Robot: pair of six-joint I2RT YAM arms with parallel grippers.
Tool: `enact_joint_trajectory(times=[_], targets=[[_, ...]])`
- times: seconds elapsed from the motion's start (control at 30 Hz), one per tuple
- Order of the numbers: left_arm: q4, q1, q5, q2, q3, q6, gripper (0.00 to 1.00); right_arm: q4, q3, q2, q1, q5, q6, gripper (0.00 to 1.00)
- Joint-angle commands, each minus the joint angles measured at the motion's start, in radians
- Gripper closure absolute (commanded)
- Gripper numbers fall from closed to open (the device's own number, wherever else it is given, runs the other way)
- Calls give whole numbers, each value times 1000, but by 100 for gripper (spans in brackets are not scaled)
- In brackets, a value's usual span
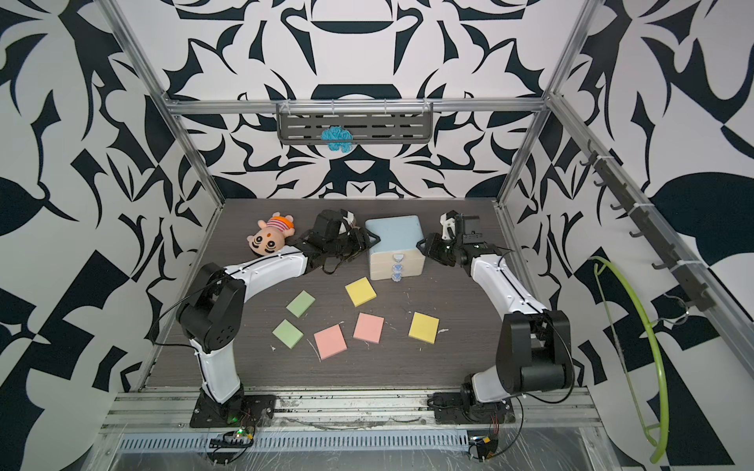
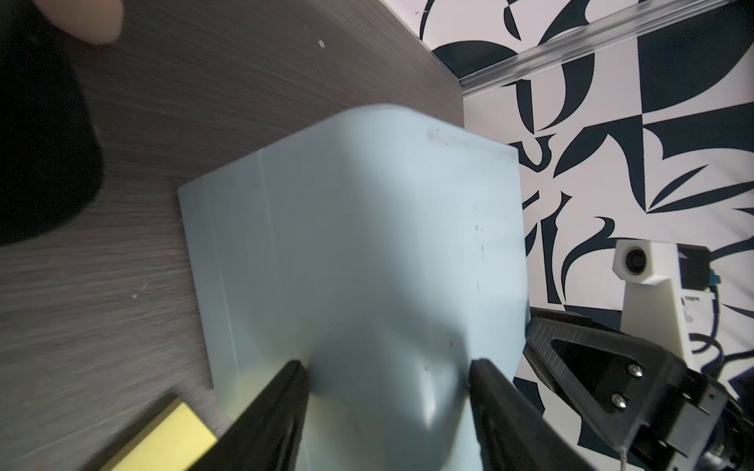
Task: Please put the sticky notes in the drawer by color
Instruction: Move the storage box to the center of the board.
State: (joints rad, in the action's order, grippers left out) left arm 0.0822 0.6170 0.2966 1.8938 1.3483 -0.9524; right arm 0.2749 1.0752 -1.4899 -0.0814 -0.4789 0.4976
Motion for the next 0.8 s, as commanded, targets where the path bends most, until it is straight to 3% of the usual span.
enact_joint_trajectory(times=[0.0,0.13,0.3,0.5,0.67,0.77], targets=[[-3,-22,15,18,38,24,32,-2,36,-44,-70,-24,-16,55],[-36,-51,18,33,71,50,32,-2,69,-63,-90,-4,-16,55],[-81,-53,9,26,92,82,31,8,30,24,-90,56,-27,54],[-98,-53,-20,-13,56,100,24,-97,-133,132,-145,46,73,34],[-125,-52,-19,-15,57,120,24,-244,-211,144,-248,114,175,35],[-136,-53,-10,-7,66,123,28,-320,-214,113,-290,157,221,40]])
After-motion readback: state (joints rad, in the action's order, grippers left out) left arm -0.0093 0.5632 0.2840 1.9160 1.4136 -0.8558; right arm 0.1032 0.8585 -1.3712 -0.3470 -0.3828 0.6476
